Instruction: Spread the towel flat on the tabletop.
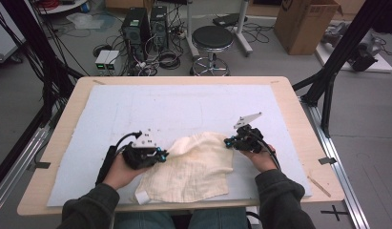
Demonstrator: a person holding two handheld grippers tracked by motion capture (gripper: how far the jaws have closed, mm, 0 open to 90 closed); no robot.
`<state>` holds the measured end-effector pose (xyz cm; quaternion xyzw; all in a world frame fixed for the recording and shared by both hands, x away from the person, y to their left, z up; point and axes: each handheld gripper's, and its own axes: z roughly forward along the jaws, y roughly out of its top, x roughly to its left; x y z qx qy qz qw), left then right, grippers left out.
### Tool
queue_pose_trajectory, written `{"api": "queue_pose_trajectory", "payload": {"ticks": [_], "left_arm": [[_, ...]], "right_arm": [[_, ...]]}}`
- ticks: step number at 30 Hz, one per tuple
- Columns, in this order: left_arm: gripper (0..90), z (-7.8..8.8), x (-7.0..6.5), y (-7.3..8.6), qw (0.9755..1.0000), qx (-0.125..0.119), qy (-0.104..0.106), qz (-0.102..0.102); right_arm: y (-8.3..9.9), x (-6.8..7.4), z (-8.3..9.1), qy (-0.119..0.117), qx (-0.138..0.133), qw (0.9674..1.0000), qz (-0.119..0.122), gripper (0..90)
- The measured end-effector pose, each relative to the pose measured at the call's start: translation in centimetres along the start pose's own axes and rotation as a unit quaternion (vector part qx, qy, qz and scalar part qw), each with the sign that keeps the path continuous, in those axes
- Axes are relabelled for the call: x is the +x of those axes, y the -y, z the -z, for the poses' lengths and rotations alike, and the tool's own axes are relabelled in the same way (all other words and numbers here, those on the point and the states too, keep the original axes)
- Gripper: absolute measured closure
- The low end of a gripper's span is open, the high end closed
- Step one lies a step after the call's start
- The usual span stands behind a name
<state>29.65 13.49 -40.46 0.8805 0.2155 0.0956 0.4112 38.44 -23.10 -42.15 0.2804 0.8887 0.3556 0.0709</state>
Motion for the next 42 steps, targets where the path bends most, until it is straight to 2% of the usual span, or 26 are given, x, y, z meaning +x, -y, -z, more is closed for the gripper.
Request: {"api": "queue_pose_trajectory", "payload": {"ticks": [1,4,6,8,12,13,15,16,18,19,20,25,27,28,29,31,33,35,37,40,41,42], "left_arm": [[85.0,-0.4,-0.4,0.4,0.9998,0.010,0.014,0.001],[71.6,-1.5,-1.1,1.2,0.9981,0.035,0.050,-0.004],[65.0,-1.7,-1.1,1.3,0.9962,0.040,0.077,-0.007],[59.2,-1.3,-0.9,1.0,0.9958,0.019,0.089,0.005],[57.7,-0.1,0.2,0.5,0.9949,-0.008,0.097,0.027],[58.7,0.2,0.5,0.4,0.9945,-0.021,0.096,0.036],[59.5,0.9,1.4,0.0,0.9950,-0.034,0.080,0.048],[60.2,1.0,1.9,-0.3,0.9958,-0.037,0.060,0.058],[62.1,0.7,2.6,-0.6,0.9954,-0.037,0.038,0.079],[62.2,0.4,2.8,-0.6,0.9956,-0.031,0.030,0.083],[61.9,-0.2,3.0,-0.7,0.9959,-0.019,0.019,0.086],[60.3,-2.9,2.7,-0.7,0.9961,0.041,0.018,0.076],[67.1,-3.6,2.6,-0.7,0.9957,0.059,0.012,0.071],[75.0,-3.9,2.5,-0.6,0.9955,0.070,0.009,0.063],[82.6,-4.0,2.5,-0.6,0.9960,0.072,0.004,0.053],[84.9,-3.7,2.5,-0.7,0.9967,0.062,-0.007,0.052],[85.4,-3.0,2.9,-0.7,0.9972,0.042,-0.022,0.058],[85.7,-2.2,3.6,-0.7,0.9965,0.022,-0.038,0.071],[85.8,-1.6,4.7,-0.6,0.9947,0.008,-0.058,0.085],[86.1,-1.0,6.6,-1.0,0.9892,-0.016,-0.110,0.096],[86.2,-0.8,7.5,-1.4,0.9850,-0.031,-0.133,0.105],[86.2,-0.7,8.9,-1.9,0.9773,-0.048,-0.169,0.118]], "right_arm": [[0.1,0.2,0.0,-0.002,0.003,1.0000,0.000,88.1],[0.7,0.5,-0.2,-0.004,0.010,0.9999,0.001,88.1],[1.1,0.6,-0.3,-0.005,0.010,0.9999,-0.001,88.0],[1.3,0.6,-0.3,-0.006,0.008,1.0000,-0.001,88.1],[1.3,0.5,-0.4,-0.005,0.008,1.0000,-0.001,88.0],[1.4,0.5,-0.5,-0.006,0.006,1.0000,-0.003,87.9],[1.4,0.4,-0.5,-0.006,0.005,1.0000,-0.001,87.9],[1.4,0.4,-0.5,-0.006,0.005,1.0000,-0.001,87.9],[1.4,0.5,-0.5,-0.006,0.005,1.0000,-0.002,87.8],[1.4,0.5,-0.5,-0.004,0.006,1.0000,0.001,87.8],[1.4,0.6,-0.5,-0.002,0.005,1.0000,0.002,87.7],[1.5,0.5,-0.5,-0.006,0.000,1.0000,-0.003,87.7],[1.6,0.4,-0.5,-0.007,-0.003,1.0000,-0.005,87.8],[1.6,0.4,-0.5,-0.008,-0.003,1.0000,-0.005,87.8],[1.6,0.4,-0.5,-0.007,-0.003,1.0000,-0.004,87.8],[1.6,0.4,-0.5,-0.009,-0.003,1.0000,-0.003,87.8],[1.5,0.5,-0.5,-0.010,-0.005,0.9999,-0.003,87.9],[1.2,0.6,-0.3,-0.011,-0.007,0.9999,0.002,88.0],[0.6,0.6,-0.1,-0.004,-0.011,0.9999,0.008,88.1],[-1.2,0.0,0.2,0.014,-0.014,0.9996,0.019,88.3],[-1.7,-0.3,0.1,0.021,-0.016,0.9995,0.019,88.4],[-2.6,-1.0,0.0,0.033,-0.018,0.9991,0.018,88.4]]}}
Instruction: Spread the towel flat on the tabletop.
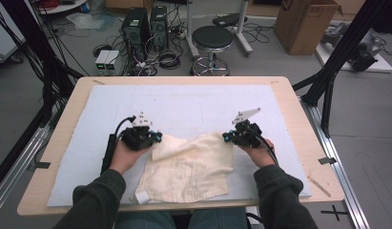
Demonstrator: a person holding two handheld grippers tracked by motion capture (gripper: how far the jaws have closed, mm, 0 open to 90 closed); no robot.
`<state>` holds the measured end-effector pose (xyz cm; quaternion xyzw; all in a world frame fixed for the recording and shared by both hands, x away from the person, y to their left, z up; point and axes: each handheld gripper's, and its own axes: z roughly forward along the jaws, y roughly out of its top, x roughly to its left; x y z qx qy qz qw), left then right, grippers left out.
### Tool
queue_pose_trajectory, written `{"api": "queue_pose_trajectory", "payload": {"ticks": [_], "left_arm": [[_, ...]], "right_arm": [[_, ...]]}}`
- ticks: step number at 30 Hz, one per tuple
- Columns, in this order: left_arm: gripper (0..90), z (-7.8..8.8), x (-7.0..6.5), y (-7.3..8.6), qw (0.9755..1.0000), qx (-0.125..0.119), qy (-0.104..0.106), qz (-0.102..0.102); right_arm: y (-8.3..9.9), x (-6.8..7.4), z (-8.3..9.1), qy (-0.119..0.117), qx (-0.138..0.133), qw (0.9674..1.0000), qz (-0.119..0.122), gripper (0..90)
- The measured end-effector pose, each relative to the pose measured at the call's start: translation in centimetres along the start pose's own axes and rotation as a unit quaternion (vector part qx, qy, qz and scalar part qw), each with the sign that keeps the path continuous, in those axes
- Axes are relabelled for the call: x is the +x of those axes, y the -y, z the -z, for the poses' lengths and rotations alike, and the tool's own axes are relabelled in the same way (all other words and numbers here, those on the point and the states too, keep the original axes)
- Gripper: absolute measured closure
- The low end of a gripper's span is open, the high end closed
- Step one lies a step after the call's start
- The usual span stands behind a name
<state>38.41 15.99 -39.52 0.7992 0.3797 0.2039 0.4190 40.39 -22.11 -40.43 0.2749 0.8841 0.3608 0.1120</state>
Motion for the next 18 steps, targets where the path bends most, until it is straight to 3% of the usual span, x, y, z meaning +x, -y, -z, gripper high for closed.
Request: {"api": "queue_pose_trajectory", "payload": {"ticks": [1,2,3,4,5,6,8,13,16,18], "left_arm": [[85.8,-0.4,0.7,-0.5,0.9996,-0.012,-0.025,0.009],[83.7,-1.0,1.8,-1.1,0.9976,-0.024,-0.060,0.023],[73.1,-1.5,2.7,-1.5,0.9956,-0.017,-0.081,0.043],[60.9,-1.8,3.4,-1.5,0.9939,-0.011,-0.081,0.073],[60.1,-1.7,3.9,-1.3,0.9935,-0.016,-0.067,0.091],[60.8,-1.6,4.0,-1.1,0.9940,-0.016,-0.058,0.091],[61.1,-1.2,3.8,-0.5,0.9966,-0.016,-0.043,0.069],[60.8,0.4,2.8,1.0,0.9985,-0.022,-0.004,0.051],[58.8,1.8,1.8,1.8,0.9990,-0.027,0.019,0.032],[58.2,2.8,1.0,2.5,0.9985,-0.037,0.033,0.023]], "right_arm": [[-1.2,-1.0,-0.2,0.013,-0.008,0.9998,-0.014,88.3],[-2.0,-1.6,-0.4,0.024,-0.014,0.9994,-0.021,88.2],[-3.1,-2.6,-0.6,0.043,-0.021,0.9983,-0.034,86.6],[-3.8,-3.1,-0.8,0.052,-0.027,0.9974,-0.042,79.8],[-4.2,-3.5,-1.0,0.063,-0.029,0.9963,-0.051,69.5],[-4.3,-3.7,-1.2,0.066,-0.029,0.9957,-0.059,68.4],[-4.1,-3.6,-1.2,0.053,-0.024,0.9961,-0.067,67.8],[-2.4,-2.0,-0.8,0.022,-0.022,0.9984,-0.048,64.3],[-2.1,-0.5,0.1,-0.013,-0.015,0.9991,-0.038,60.4],[-1.7,1.0,1.0,-0.015,-0.038,0.9991,-0.009,60.4]]}}
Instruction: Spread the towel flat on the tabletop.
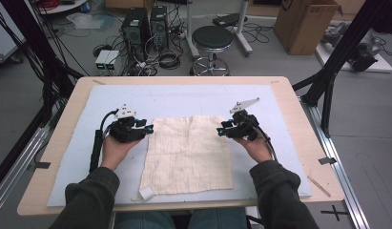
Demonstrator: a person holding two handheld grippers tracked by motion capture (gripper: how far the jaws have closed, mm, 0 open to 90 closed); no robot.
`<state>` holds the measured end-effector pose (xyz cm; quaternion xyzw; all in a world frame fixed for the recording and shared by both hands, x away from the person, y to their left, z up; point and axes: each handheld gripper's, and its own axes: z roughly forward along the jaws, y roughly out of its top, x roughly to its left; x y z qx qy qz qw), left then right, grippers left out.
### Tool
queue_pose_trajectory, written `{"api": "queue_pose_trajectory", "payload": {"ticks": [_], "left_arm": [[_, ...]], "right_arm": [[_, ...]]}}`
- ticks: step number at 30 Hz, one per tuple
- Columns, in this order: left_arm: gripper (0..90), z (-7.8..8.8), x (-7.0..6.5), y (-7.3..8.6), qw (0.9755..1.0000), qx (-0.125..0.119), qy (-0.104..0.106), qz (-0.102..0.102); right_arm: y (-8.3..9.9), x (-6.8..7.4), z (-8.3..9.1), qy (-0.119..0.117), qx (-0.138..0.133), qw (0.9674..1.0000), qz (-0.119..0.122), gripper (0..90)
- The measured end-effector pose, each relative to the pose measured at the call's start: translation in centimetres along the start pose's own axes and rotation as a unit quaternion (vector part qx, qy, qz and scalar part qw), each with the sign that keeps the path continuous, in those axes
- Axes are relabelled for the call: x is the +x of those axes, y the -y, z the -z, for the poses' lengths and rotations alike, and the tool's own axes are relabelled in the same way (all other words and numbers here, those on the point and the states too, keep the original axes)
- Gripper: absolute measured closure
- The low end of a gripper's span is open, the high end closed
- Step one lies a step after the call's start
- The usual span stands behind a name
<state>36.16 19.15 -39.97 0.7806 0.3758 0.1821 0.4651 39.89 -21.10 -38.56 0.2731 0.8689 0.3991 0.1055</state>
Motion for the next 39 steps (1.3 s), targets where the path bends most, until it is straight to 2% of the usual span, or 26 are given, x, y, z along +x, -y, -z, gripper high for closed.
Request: {"api": "queue_pose_trajectory", "payload": {"ticks": [2,3,5,7,9,11,15,18,20,21,23,26,28,31,34,35,39], "left_arm": [[57.5,1.0,-0.9,0.6,0.9998,0.006,0.012,-0.018],[57.0,1.4,-1.3,0.8,0.9996,0.004,0.019,-0.022],[55.6,2.4,-2.3,1.6,0.9988,0.005,0.034,-0.034],[54.0,3.4,-3.3,2.7,0.9976,0.007,0.050,-0.047],[53.0,4.1,-4.2,3.7,0.9957,0.019,0.066,-0.062],[52.4,4.7,-4.7,4.8,0.9949,0.017,0.079,-0.060],[50.3,5.0,-5.5,6.5,0.9921,0.038,0.094,-0.075],[49.1,5.0,-5.8,7.0,0.9888,0.050,0.109,-0.089],[48.5,4.9,-5.8,7.4,0.9868,0.059,0.122,-0.089],[49.3,4.7,-5.9,7.6,0.9853,0.069,0.128,-0.090],[52.4,4.4,-6.0,8.0,0.9822,0.089,0.135,-0.095],[56.8,4.4,-5.9,8.0,0.9821,0.089,0.133,-0.100],[62.7,4.4,-5.9,8.1,0.9826,0.086,0.124,-0.108],[74.2,4.4,-6.0,8.1,0.9833,0.083,0.111,-0.118],[85.3,4.5,-6.0,8.2,0.9830,0.083,0.111,-0.121],[87.1,4.5,-6.1,8.1,0.9828,0.083,0.111,-0.122],[88.5,4.6,-6.2,8.2,0.9823,0.085,0.109,-0.127]], "right_arm": [[0.4,1.1,0.5,-0.009,-0.002,0.9999,0.008,58.5],[0.8,1.8,0.9,-0.019,-0.009,0.9997,0.011,58.4],[1.5,2.8,1.4,-0.024,-0.015,0.9992,0.026,57.7],[2.7,3.9,2.0,-0.050,-0.029,0.9979,0.029,57.0],[3.7,4.8,2.3,-0.061,-0.032,0.9968,0.040,56.9],[4.7,5.7,2.4,-0.073,-0.023,0.9958,0.050,56.9],[6.5,6.6,1.9,-0.091,0.001,0.9936,0.066,57.1],[7.2,6.9,1.6,-0.102,0.023,0.9920,0.071,56.8],[7.5,7.2,1.7,-0.109,0.023,0.9907,0.078,56.3],[7.6,7.2,1.7,-0.115,0.026,0.9899,0.079,56.5],[7.8,7.4,1.7,-0.111,0.037,0.9893,0.087,57.3],[8.1,7.7,1.1,-0.104,0.059,0.9881,0.098,60.4],[8.1,7.8,1.1,-0.098,0.057,0.9880,0.105,63.6],[8.0,7.8,1.0,-0.104,0.055,0.9878,0.103,73.2],[8.0,7.7,0.9,-0.115,0.055,0.9870,0.098,83.1],[8.0,7.7,1.0,-0.120,0.058,0.9867,0.094,86.3],[8.0,7.7,1.1,-0.122,0.059,0.9864,0.092,87.9]]}}
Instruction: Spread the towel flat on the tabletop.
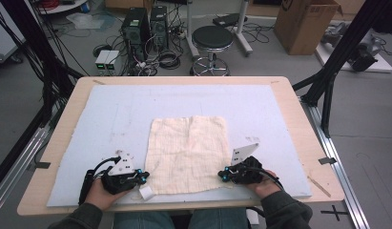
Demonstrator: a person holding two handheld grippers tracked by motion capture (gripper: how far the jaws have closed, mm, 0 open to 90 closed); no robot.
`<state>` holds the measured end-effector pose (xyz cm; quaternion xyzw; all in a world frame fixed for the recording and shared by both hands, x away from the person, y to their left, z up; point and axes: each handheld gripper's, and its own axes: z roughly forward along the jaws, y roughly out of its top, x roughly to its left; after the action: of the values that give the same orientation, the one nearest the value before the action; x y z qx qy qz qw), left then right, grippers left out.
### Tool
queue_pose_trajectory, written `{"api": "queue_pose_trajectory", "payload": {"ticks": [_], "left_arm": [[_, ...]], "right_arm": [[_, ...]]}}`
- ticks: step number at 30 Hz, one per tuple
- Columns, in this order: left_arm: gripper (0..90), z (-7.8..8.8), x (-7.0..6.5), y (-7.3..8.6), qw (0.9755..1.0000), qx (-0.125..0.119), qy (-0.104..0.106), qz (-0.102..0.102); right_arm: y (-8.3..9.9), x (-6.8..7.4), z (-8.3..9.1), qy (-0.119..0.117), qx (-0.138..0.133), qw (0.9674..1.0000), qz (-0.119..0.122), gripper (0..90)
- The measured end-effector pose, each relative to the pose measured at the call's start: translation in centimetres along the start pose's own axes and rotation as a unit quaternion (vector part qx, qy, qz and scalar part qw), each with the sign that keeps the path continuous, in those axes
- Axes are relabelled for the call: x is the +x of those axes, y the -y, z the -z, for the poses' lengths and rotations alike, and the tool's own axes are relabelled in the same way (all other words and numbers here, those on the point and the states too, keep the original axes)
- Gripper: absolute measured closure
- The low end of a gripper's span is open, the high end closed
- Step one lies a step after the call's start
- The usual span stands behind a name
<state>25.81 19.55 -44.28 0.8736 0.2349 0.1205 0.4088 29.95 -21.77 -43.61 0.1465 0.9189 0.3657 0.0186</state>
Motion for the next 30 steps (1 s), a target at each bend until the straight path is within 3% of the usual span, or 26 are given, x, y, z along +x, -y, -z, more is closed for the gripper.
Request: {"api": "queue_pose_trajectory", "payload": {"ticks": [20,26,30], "left_arm": [[88.4,1.0,-0.8,0.2,0.9999,-0.002,0.009,0.003],[71.9,1.2,0.0,0.3,0.9993,-0.019,0.010,0.030],[67.9,1.4,0.7,0.1,0.9981,-0.039,0.004,0.047]], "right_arm": [[0.7,0.7,0.7,-0.012,-0.003,0.9999,-0.006,86.6],[0.6,0.4,1.3,-0.014,-0.039,0.9988,-0.026,73.9],[0.3,-0.3,1.6,-0.007,-0.061,0.9973,-0.040,68.2]]}}
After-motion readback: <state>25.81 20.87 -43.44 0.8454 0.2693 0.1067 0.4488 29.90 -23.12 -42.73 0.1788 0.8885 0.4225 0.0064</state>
